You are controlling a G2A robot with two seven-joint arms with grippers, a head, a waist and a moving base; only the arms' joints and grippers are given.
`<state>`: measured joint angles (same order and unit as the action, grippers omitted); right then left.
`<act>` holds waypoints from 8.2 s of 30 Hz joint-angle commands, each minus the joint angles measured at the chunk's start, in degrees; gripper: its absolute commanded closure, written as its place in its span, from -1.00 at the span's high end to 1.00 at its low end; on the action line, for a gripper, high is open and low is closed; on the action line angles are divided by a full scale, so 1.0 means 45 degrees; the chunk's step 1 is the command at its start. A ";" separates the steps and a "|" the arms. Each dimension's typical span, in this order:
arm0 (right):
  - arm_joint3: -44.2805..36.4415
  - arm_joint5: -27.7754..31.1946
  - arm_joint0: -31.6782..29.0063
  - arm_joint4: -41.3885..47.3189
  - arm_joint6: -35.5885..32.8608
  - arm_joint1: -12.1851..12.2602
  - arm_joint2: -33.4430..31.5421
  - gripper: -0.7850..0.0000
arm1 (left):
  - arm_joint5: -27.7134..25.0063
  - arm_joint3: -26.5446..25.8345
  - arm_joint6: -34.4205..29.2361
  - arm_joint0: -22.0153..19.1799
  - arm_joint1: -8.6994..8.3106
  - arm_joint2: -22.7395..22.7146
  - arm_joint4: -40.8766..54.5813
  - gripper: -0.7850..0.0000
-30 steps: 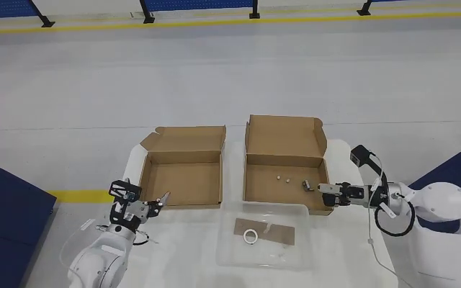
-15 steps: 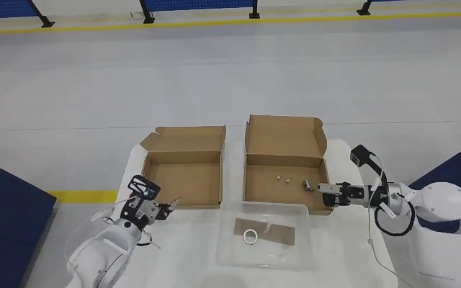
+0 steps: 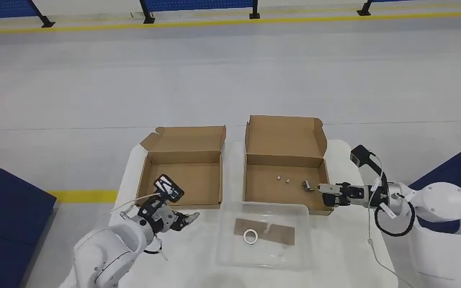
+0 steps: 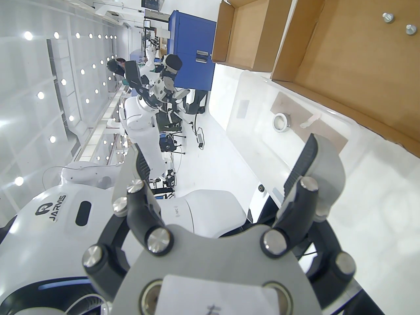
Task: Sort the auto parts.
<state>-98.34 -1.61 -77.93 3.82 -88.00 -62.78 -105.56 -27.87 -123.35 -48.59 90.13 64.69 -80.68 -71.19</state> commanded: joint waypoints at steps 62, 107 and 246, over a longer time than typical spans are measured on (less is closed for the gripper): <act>0.0000 0.0000 0.0001 0.0001 0.0000 0.0000 0.0000 1.00 | 0.2899 0.5827 -0.6680 -0.9080 0.2214 1.1212 0.4557 1.00; 0.0000 0.0000 0.0001 0.0001 0.0000 0.0000 0.0000 1.00 | 0.3893 0.9263 -0.5495 -0.9814 0.3757 1.3187 0.1932 -0.31; 0.0000 0.0000 0.0001 0.0001 0.0000 0.0000 0.0000 1.00 | -0.5469 0.7703 -0.0713 -0.4875 0.2621 0.3047 1.0857 -1.00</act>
<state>-98.34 -1.61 -77.92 3.82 -88.00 -62.78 -105.56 -49.68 -89.99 -53.49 67.86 76.77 -66.23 -25.50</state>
